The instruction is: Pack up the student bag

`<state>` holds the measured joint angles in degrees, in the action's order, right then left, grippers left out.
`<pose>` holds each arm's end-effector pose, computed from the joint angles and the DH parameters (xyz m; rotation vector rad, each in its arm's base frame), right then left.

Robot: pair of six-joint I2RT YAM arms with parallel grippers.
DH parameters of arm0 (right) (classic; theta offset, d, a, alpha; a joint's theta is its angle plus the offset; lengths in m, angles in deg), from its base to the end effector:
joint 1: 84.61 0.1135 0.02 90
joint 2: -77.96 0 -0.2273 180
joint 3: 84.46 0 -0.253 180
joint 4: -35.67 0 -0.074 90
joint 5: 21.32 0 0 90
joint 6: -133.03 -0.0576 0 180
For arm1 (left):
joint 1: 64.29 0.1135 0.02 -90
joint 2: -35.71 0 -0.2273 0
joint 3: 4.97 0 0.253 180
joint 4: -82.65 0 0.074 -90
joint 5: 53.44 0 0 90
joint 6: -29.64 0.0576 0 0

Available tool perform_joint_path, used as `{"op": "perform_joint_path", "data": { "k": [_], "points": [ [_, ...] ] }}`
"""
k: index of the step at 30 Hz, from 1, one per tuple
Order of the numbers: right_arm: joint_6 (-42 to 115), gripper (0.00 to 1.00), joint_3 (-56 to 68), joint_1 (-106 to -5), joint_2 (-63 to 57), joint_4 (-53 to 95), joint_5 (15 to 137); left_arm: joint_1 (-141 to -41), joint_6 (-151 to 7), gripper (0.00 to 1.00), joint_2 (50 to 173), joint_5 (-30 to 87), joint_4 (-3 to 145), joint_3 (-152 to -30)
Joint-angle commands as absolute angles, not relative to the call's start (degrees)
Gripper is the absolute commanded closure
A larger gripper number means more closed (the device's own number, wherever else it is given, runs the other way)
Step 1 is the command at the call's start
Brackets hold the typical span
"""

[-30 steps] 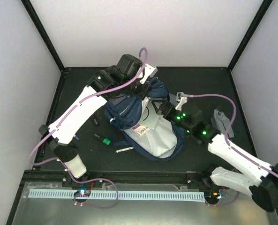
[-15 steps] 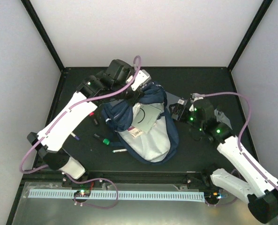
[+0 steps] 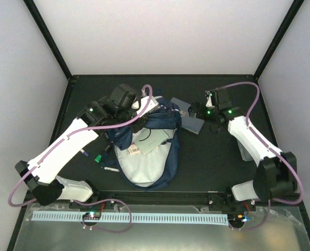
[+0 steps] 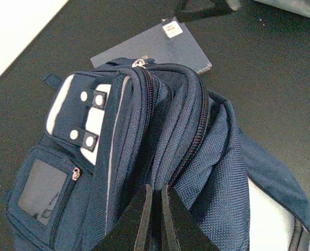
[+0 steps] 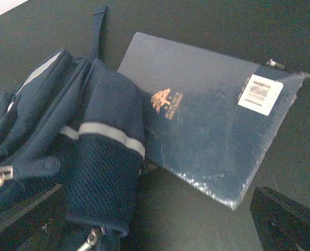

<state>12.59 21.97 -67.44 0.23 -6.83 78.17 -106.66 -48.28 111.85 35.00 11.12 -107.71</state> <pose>0.2970 0.1017 0.2221 0.2029 2.4444 0.5793 0.2094 -0.1932 0.3545 1.0977 2.1043 -0.2885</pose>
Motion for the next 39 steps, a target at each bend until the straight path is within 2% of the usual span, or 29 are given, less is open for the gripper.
{"op": "perform_joint_path", "data": {
  "k": [1,9,11,16,25,32,39],
  "points": [
    [15.52,0.00,15.66,-69.38,-7.08,-6.03,80.21,-105.85,-48.56,0.99,111.65,34.11,17.75,-104.79],
    [17.79,0.00,2.37,-72.19,-22.69,-7.28,78.57,-105.91,-53.77,0.93,115.10,22.59,20.45,-100.22],
    [18.48,0.02,-1.15,-72.21,-26.32,-7.69,78.07,-105.87,-55.10,0.93,115.95,20.89,21.39,-98.56],
    [19.78,0.16,-10.16,-72.39,-36.12,-10.35,78.04,-105.91,-57.62,0.97,115.62,17.68,25.38,-93.36],
    [22.55,0.16,-18.80,-72.30,-47.44,-14.87,75.45,-105.95,-58.38,0.98,114.63,15.88,28.50,-87.46],
    [23.19,0.16,-15.39,-72.29,-47.51,-15.41,78.72,-105.95,-58.42,0.98,115.19,15.70,29.24,-87.67],
    [21.68,0.16,6.27,-71.86,-34.35,-6.62,81.17,-105.96,-58.73,0.99,115.69,15.00,29.98,-87.35]
  ]
}}
